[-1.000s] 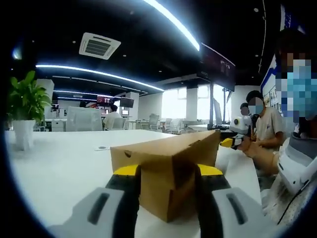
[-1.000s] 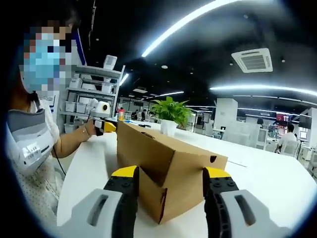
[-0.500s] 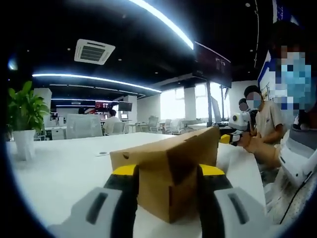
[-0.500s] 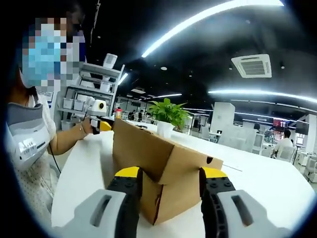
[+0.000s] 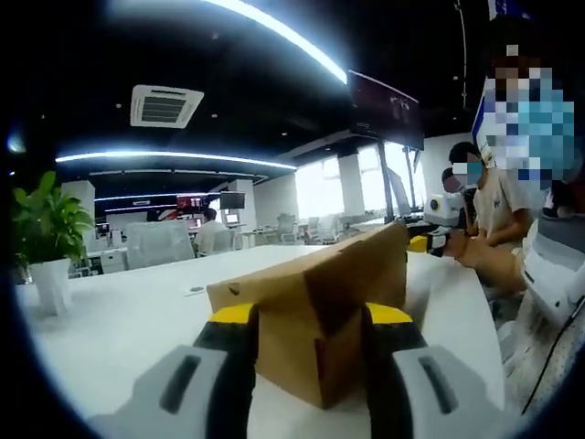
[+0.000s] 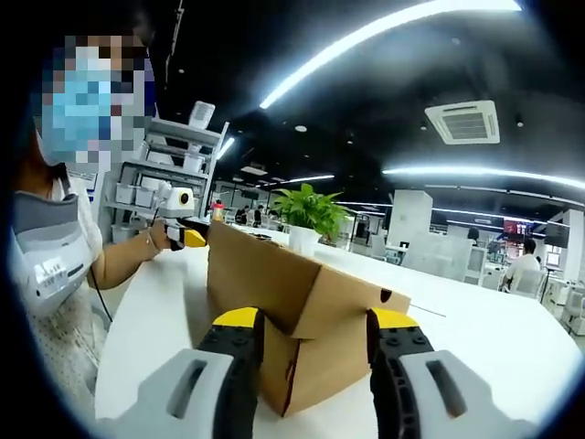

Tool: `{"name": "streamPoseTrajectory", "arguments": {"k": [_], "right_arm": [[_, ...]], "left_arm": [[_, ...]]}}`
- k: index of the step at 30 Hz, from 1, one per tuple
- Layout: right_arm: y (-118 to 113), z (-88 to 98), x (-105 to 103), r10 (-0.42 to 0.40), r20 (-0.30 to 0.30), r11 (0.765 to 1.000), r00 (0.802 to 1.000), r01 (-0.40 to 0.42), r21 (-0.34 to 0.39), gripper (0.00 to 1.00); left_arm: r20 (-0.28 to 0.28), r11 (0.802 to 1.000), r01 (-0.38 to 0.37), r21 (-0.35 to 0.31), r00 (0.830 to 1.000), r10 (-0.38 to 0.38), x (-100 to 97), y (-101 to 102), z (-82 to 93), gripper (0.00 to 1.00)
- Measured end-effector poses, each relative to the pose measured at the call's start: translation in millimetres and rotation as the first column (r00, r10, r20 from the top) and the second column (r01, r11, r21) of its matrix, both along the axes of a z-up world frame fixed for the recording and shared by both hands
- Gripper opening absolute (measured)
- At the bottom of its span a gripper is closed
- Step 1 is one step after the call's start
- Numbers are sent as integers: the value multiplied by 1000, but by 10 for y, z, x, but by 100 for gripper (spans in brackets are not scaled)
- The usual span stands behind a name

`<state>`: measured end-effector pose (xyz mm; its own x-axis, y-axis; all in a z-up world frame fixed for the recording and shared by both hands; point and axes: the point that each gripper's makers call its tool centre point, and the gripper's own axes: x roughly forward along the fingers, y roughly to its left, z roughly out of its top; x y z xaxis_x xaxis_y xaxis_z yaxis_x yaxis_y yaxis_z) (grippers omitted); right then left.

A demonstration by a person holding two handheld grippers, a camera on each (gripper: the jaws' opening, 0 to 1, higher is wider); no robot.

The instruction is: Operate the shoe box by opening the lid, removing the specified soft item, and placing it in the target area until the item is outside and the box remains undamaged.

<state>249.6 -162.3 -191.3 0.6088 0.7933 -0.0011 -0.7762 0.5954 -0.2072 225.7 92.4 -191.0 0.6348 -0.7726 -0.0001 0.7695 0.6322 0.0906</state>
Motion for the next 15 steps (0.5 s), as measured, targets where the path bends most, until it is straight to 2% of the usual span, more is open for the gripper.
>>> {"name": "streamPoseTrajectory", "arguments": {"k": [6,15], "right_arm": [[-3,2,5,-1,3,1000,1000,1,-2,45],[-2,11,7,-4,22,1000,1000,4,-11,46]], "left_arm": [[27,999,-12,33,1000,11,11,-1,-12,43],[31,1000,-13,10,999,13,19,21,34,43]]}}
